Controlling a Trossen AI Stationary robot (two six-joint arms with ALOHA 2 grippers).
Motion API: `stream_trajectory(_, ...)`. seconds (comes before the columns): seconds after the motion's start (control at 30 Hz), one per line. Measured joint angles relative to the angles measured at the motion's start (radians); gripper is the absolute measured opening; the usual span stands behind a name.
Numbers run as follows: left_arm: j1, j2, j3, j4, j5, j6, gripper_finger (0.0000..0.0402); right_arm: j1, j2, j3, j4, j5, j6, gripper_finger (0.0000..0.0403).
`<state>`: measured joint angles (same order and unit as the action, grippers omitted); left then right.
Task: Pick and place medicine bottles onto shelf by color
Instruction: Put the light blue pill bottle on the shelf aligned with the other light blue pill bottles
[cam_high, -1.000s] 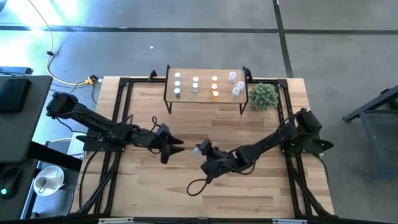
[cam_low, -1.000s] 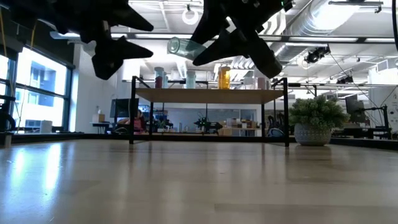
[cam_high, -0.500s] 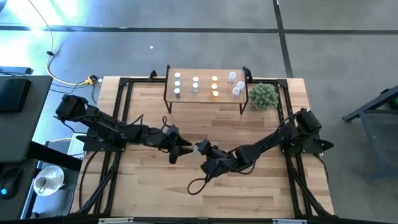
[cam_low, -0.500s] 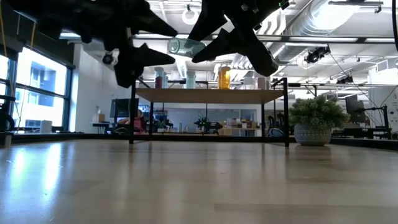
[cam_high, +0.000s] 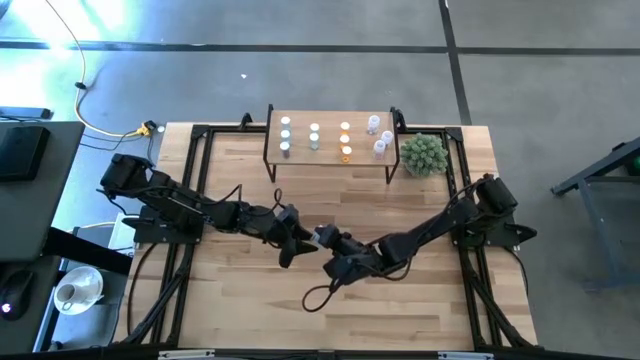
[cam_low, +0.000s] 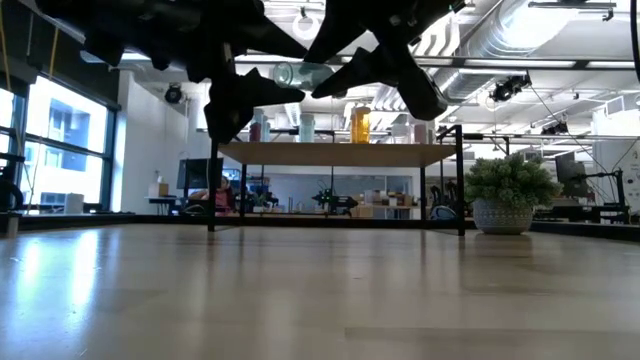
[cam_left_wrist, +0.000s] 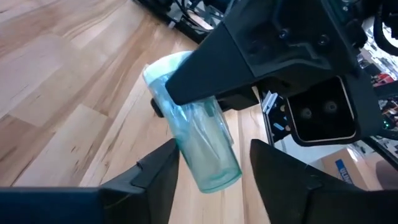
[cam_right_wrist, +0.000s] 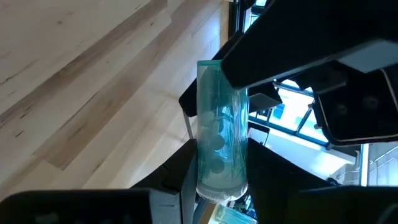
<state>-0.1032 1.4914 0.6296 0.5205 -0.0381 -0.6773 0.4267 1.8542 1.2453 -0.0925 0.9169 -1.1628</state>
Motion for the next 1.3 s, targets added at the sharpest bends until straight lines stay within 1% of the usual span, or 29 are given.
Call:
stream_trajectory(0.3, 0.000, 0.000, -0.001, -0.004, 0.001, 0.015, 0.0129, 0.000, 0.000, 0.000, -0.001, -0.003, -0.009, 0.0103)
stream_trajectory(0.43, 0.000, 0.000, -0.002, -0.008, 0.001, 0.014, 0.0113, 0.000, -0.001, 0.000, -0.004, -0.004, -0.010, 0.0103)
stream_trajectory(0.57, 0.000, 0.001, -0.002, -0.008, 0.000, 0.017, 0.0109, 0.002, -0.001, 0.000, -0.004, -0.007, 0.003, 0.0109)
stream_trajectory(0.67, 0.000, 0.001, -0.002, -0.007, 0.000, 0.024, 0.0110, 0.008, -0.001, 0.000, 0.000, -0.016, 0.045, 0.0125)
stream_trajectory(0.8, 0.007, 0.001, -0.001, 0.008, 0.000, 0.038, 0.0107, 0.013, -0.001, 0.000, 0.004, -0.052, 0.122, 0.0149)
stream_trajectory(1.0, 0.039, 0.001, -0.001, 0.008, -0.001, 0.061, 0.0100, 0.029, -0.001, -0.001, 0.018, -0.050, 0.206, 0.0178)
stream_trajectory(1.17, 0.070, 0.000, -0.001, 0.006, -0.004, 0.072, 0.0099, 0.047, -0.001, -0.001, 0.088, 0.039, 0.215, 0.0186)
stream_trajectory(1.3, 0.087, 0.000, -0.001, 0.003, -0.003, 0.095, 0.0099, 0.052, -0.001, -0.001, 0.119, 0.085, 0.214, 0.0186)
